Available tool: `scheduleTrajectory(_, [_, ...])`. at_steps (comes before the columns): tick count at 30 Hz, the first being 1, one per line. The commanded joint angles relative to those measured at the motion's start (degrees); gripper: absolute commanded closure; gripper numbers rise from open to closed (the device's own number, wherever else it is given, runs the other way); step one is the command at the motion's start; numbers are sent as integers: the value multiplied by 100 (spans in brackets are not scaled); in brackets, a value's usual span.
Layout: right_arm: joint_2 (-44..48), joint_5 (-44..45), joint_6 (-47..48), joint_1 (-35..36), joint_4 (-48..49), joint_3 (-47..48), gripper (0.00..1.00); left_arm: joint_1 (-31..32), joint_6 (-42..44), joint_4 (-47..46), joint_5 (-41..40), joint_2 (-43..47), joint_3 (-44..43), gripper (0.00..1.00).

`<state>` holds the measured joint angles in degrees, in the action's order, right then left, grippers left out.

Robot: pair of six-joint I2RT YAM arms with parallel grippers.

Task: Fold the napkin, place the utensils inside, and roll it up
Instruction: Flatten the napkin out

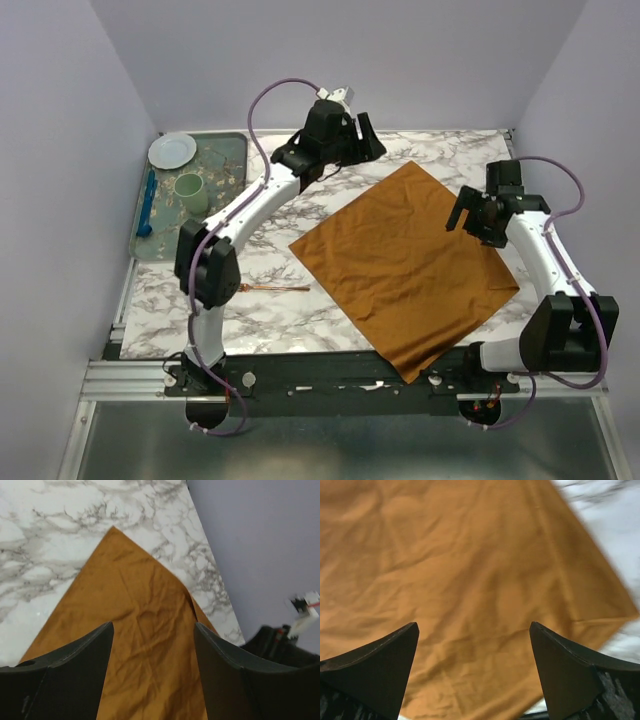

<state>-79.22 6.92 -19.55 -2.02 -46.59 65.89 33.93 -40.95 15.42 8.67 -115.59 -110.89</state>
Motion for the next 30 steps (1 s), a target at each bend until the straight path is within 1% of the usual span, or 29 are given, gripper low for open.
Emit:
scheduleTrajectory(1, [109, -1439, -541, 132, 835, -576, 0, 385, 437, 620, -92, 686, 1682, 35])
scheduleTrajectory(2, [-22, -1361, -480, 132, 853, -577, 0, 438, 473, 611, -302, 887, 1911, 37])
scheduleTrajectory(3, [-75, -1299, -445, 132, 871, -577, 0, 491, 474, 559, -391, 967, 2409, 38])
scheduleTrajectory(4, [-111, -1229, -410, 132, 906, -594, 0, 500, 474, 472, -427, 1047, 2658, 42])
scheduleTrajectory(6, [-225, -886, -488, 132, 1064, -639, 0, 509, 483, 278, -444, 1109, 3167, 45])
scheduleTrajectory(7, [-321, -816, -471, 123, 1064, -586, 0, 509, 509, 243, -497, 1083, 3283, 49])
scheduleTrajectory(9, [-584, -798, -339, 62, 1090, -419, 0, 509, 535, 137, -603, 969, 3512, 50])
scheduleTrajectory(12, [-988, -806, -312, -26, 1126, -209, 0, 474, 430, 128, -796, 661, 3513, 51])
scheduleTrajectory(14, [-1191, -823, -321, -44, 1152, -120, 0, 395, 360, 189, -823, 399, 3434, 55])
scheduleTrajectory(19, [-1605, -947, -172, -44, 1248, 47, 2, 79, 18, 67, -796, 204, 3477, 53])
scheduleTrajectory(23, [-1815, -1192, 126, -44, 1284, 213, 2, -316, -193, 5, -525, -181, 3399, 52])
scheduleTrajectory(24, [-1834, -1149, 127, -44, 1275, 240, 2, -482, -229, -4, -298, -270, 3329, 52])
scheduleTrajectory(27, [-1878, -1096, 153, -44, 1275, 363, 1, -694, -414, -13, -7, -587, 3136, 52])
scheduleTrajectory(29, [-1948, -1052, 206, -44, 1240, 442, 0, -870, -501, -21, 91, -806, 3021, 51])
scheduleTrajectory(30, [-2052, -1017, 232, -44, 1214, 573, 0, -923, -519, -39, 144, -877, 2829, 51])
